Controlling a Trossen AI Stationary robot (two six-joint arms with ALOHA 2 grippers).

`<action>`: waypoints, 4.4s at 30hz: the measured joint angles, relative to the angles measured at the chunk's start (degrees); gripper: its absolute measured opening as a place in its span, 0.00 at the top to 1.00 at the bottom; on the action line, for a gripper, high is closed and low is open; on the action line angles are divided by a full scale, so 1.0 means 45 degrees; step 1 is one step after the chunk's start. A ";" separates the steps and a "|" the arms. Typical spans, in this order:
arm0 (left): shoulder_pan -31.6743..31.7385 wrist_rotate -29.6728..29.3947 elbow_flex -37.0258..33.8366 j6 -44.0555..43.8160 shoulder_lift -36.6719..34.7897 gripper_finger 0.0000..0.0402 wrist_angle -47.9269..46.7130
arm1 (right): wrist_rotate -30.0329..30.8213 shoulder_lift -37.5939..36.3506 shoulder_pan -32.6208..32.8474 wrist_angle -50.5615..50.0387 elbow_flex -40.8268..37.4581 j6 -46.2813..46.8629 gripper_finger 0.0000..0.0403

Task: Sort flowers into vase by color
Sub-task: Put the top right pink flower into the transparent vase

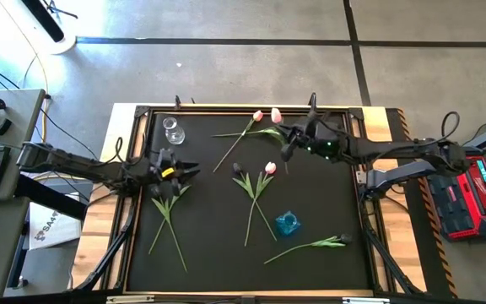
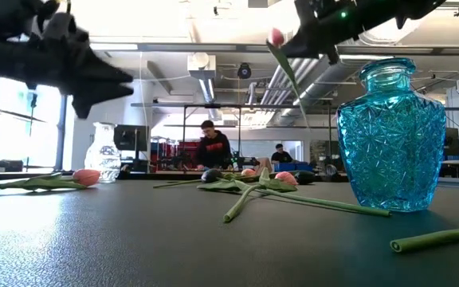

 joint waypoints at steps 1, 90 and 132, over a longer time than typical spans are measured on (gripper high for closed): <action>0.0001 -0.0027 0.0297 0.0356 0.0287 0.65 0.0015 | -0.0104 0.0000 0.0057 0.0238 0.0000 -0.0132 1.00; 0.2228 -0.0024 0.6858 0.5483 0.5518 1.00 -0.1679 | 0.0019 0.1577 0.2637 0.1543 -0.0010 0.2619 0.65; 1.0442 -0.1488 0.7497 0.4854 0.0716 1.00 -0.8871 | 0.0746 0.3813 0.2637 0.0614 -0.0010 0.4038 0.65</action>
